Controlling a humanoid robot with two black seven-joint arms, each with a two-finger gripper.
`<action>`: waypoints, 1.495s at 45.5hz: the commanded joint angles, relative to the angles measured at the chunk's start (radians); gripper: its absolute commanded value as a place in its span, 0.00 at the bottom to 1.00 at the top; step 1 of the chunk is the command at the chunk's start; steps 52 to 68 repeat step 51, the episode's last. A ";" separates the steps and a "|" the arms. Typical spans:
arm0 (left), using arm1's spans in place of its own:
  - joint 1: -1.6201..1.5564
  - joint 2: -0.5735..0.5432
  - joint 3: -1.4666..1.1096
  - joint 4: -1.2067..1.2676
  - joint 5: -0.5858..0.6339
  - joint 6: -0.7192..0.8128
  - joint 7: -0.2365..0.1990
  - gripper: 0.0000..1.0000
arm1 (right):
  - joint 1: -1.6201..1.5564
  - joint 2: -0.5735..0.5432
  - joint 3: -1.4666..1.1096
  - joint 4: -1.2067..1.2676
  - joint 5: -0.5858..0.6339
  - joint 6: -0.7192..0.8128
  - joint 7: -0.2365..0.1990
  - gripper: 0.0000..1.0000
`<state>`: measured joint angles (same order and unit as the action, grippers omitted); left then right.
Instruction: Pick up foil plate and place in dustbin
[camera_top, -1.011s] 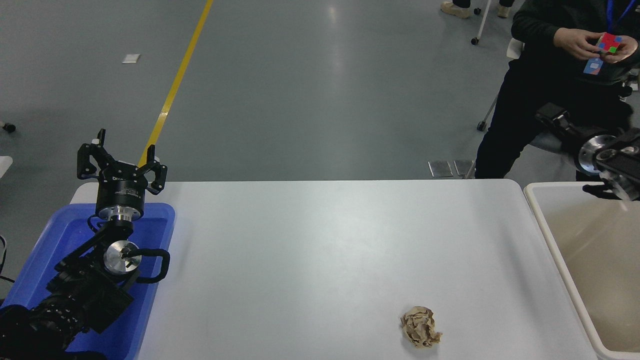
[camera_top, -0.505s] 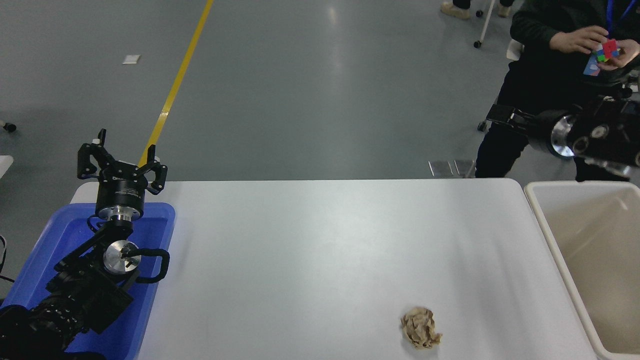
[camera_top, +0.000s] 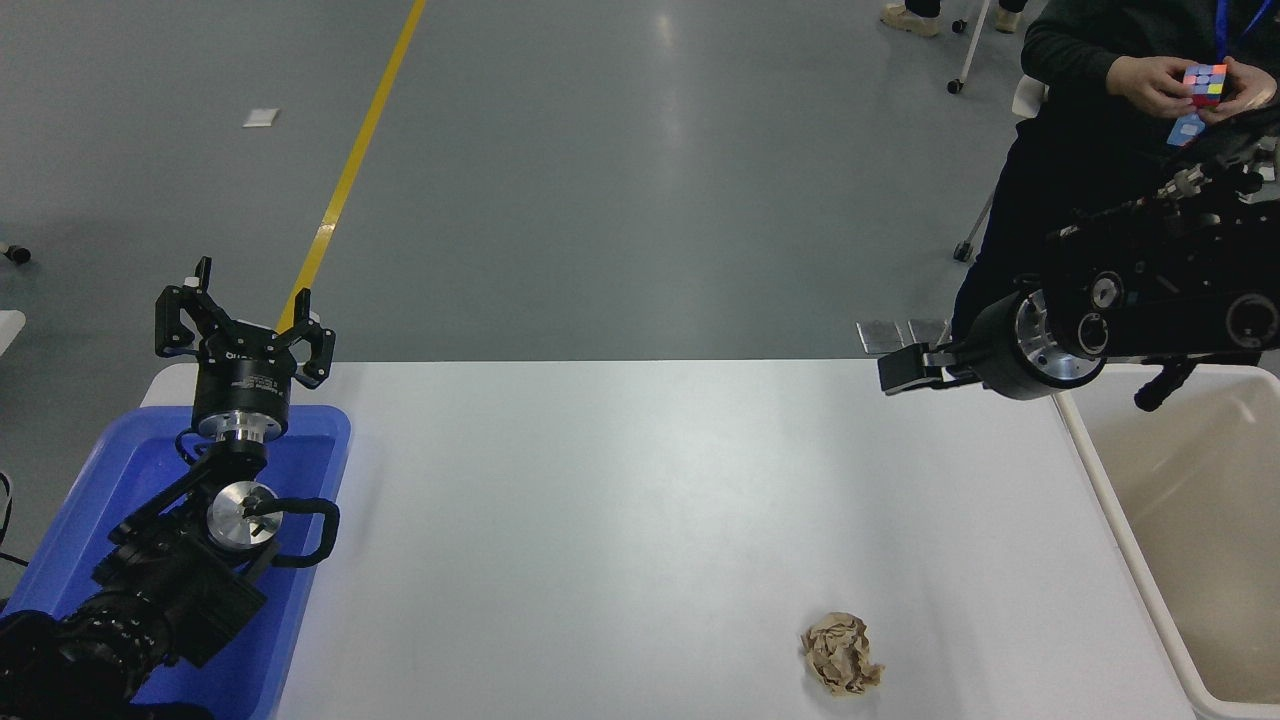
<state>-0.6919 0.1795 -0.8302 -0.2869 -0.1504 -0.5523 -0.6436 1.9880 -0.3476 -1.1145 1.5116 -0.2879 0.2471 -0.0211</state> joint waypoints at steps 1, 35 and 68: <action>0.002 0.000 0.000 0.000 0.000 0.000 -0.001 0.99 | 0.034 0.056 -0.018 0.042 0.072 0.083 0.001 1.00; 0.000 0.000 0.000 0.000 -0.002 0.000 -0.001 0.99 | 0.331 0.078 -0.090 0.110 0.108 0.403 0.003 1.00; 0.002 0.000 0.000 0.000 -0.002 0.002 -0.001 0.99 | 0.472 0.075 -0.082 0.113 0.119 0.518 0.004 1.00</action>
